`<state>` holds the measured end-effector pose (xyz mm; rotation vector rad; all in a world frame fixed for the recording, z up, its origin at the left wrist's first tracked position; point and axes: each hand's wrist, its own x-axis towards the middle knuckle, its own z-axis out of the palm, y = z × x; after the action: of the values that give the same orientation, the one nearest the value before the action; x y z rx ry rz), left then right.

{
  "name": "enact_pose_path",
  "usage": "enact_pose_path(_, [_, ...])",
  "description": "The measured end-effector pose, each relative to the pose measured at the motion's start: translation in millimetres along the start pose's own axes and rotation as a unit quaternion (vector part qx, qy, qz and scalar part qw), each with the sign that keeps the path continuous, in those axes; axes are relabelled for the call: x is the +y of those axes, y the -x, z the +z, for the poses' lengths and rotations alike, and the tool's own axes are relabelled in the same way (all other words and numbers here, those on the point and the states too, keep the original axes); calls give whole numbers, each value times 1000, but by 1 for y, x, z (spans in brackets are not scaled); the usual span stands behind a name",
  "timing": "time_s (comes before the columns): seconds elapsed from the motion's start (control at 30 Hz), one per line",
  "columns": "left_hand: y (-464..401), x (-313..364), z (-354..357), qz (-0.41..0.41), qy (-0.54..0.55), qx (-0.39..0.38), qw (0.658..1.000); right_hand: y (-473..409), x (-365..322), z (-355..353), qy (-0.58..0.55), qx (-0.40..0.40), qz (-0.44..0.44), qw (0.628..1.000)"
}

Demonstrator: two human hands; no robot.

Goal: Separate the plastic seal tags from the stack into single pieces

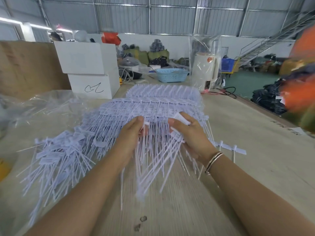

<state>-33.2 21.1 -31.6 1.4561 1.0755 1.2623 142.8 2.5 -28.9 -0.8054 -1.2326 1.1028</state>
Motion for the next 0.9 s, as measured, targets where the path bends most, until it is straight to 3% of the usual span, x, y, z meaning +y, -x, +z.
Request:
enact_pose_path(0.13, [3,-8,2,89,-135,-117,980,1,1,-8,101,-66,67,990])
enact_pose_path(0.3, [2,-16,12,118,-281,-159,939,4,-1,-4,183,-99,65,976])
enact_pose_path(0.43, [5,-17,16,171,-244,-145,944,4,-1,2,262,-69,91,958])
enact_pose_path(0.57, [8,-16,15,187,-204,-143,950,6,-4,-3,293,-119,140,938])
enact_pose_path(0.67, [4,-15,6,193,-261,-127,937,6,-3,-7,290,-107,144,940])
enact_pose_path(0.77, [-2,-15,-5,198,-377,-81,901,4,-8,-11,273,-109,150,944])
enact_pose_path(0.9, [-1,-17,-5,181,-360,-102,910,7,-8,-10,259,-108,170,945])
